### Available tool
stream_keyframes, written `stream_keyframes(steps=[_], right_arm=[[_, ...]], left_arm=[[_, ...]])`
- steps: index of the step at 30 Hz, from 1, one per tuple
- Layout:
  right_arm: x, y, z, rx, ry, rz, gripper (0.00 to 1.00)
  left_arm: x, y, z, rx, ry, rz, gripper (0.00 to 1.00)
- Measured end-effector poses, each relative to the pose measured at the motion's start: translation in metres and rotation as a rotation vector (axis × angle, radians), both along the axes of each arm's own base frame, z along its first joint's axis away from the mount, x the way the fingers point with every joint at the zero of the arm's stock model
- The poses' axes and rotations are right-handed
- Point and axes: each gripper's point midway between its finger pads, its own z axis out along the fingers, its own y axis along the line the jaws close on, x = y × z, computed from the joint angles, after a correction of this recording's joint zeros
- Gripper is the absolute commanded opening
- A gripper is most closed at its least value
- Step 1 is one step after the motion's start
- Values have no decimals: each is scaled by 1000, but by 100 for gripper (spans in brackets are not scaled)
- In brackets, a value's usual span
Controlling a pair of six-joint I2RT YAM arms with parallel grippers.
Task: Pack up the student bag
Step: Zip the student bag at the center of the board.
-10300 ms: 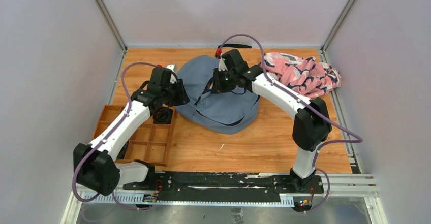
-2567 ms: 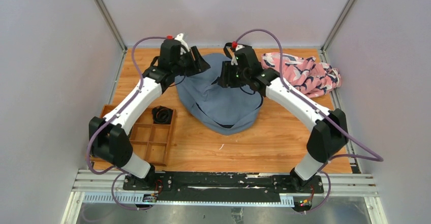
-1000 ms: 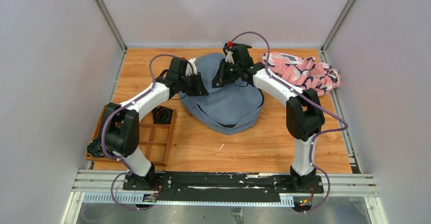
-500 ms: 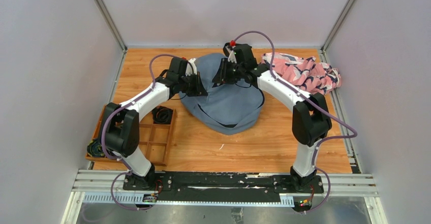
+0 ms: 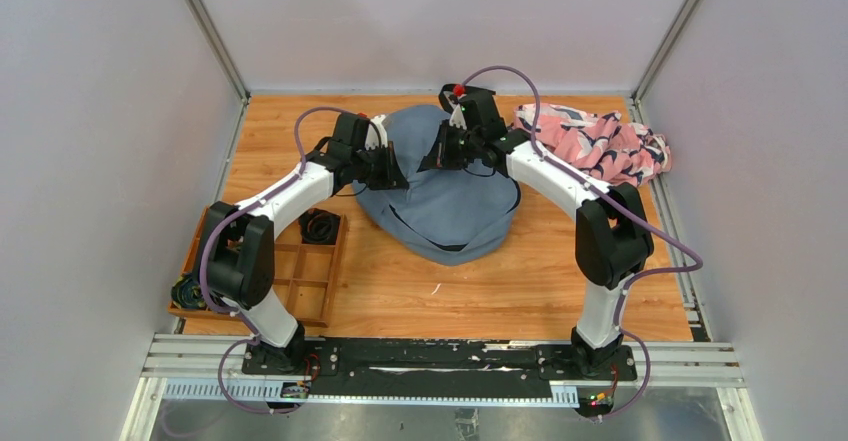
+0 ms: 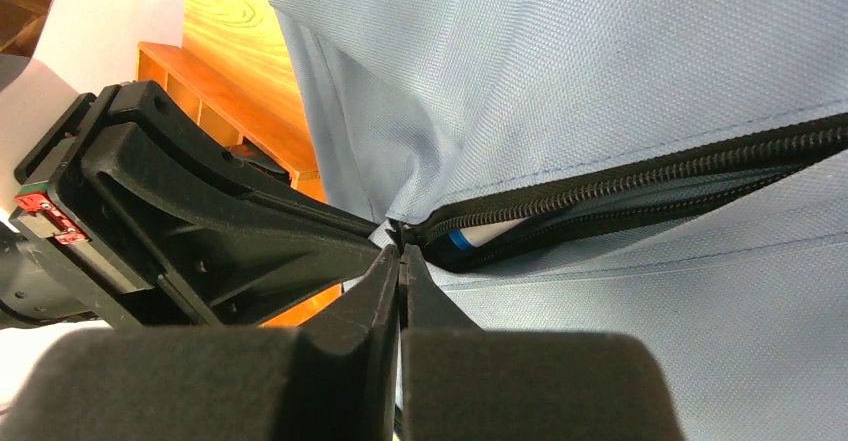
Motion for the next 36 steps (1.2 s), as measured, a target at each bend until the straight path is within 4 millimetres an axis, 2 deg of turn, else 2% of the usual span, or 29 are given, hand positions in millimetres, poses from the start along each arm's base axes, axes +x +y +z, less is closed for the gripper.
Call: stream_keyframes(steps=[8,24,26,32,34,36], right_arm=[[5,-5,1,2,1,-15,0],[30,-41,-5,-31,10,-128,0],[37,-50,-5,-35,7,-156,0],[72,-104,-1,-32,-2,-285,0],[80,-112,3,-29,-7,-306,0],[84,-112,6,-24,-9,-304,0]], left_arm=[[-1,1,-1,12,-7,-12,0],[-2,5,0,47,-35,-38,0],[-3,8,0,63,-37,-40,0],[-17,21,2,131,-39,-38,0],[-23,27,3,148,-42,-36,0],[-26,30,6,158,-49,-34,0]])
